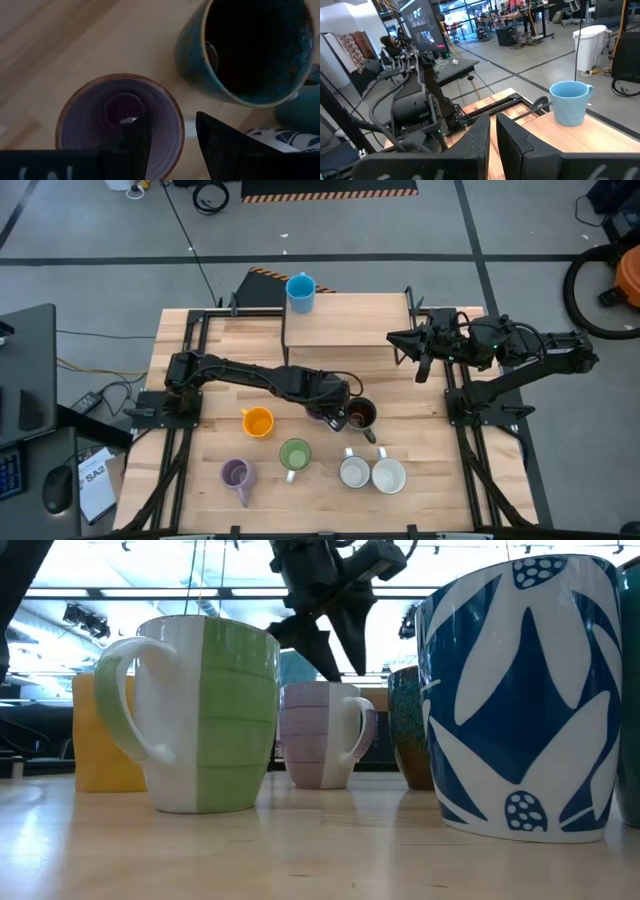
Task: Place coffee mugs
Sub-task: Put the top violet mug on the shelf
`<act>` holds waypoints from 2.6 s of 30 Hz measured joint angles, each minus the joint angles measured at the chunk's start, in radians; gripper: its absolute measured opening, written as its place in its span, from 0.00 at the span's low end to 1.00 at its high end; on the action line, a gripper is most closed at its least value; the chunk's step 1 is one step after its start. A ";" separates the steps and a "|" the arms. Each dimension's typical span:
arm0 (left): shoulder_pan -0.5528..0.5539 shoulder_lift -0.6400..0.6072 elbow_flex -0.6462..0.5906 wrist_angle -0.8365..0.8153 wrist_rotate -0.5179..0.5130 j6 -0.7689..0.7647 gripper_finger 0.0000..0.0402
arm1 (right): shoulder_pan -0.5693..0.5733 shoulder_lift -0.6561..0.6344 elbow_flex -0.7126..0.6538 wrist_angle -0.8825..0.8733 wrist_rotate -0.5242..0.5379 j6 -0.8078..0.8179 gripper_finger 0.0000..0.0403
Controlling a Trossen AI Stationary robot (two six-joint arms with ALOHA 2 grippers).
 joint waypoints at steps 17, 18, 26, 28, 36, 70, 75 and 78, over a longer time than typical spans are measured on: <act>-0.003 0.093 0.002 0.005 0.038 0.077 0.38 | 0.024 0.020 0.000 0.045 0.009 -0.014 0.09; -0.001 0.098 0.002 -0.007 0.061 0.079 0.37 | 0.024 0.020 0.000 0.045 0.009 -0.014 0.09; 0.003 0.101 0.000 -0.127 0.108 0.174 0.30 | 0.025 0.022 0.000 0.050 0.009 -0.014 0.09; 0.003 0.101 0.000 -0.138 0.109 0.207 0.29 | 0.024 0.022 0.000 0.051 0.009 -0.014 0.09; 0.011 0.101 0.000 -0.160 0.112 0.339 0.13 | 0.025 0.022 0.000 0.051 0.012 -0.012 0.09; 0.357 0.065 0.609 -0.718 0.137 0.714 0.06 | 0.025 0.041 0.000 0.059 0.035 -0.007 0.09; 0.387 0.065 0.610 -0.722 0.022 0.779 0.06 | 0.025 0.057 0.000 0.059 0.035 -0.001 0.09; 0.416 0.065 0.610 -0.721 -0.007 0.803 0.06 | 0.025 0.063 0.000 0.060 0.035 0.011 0.09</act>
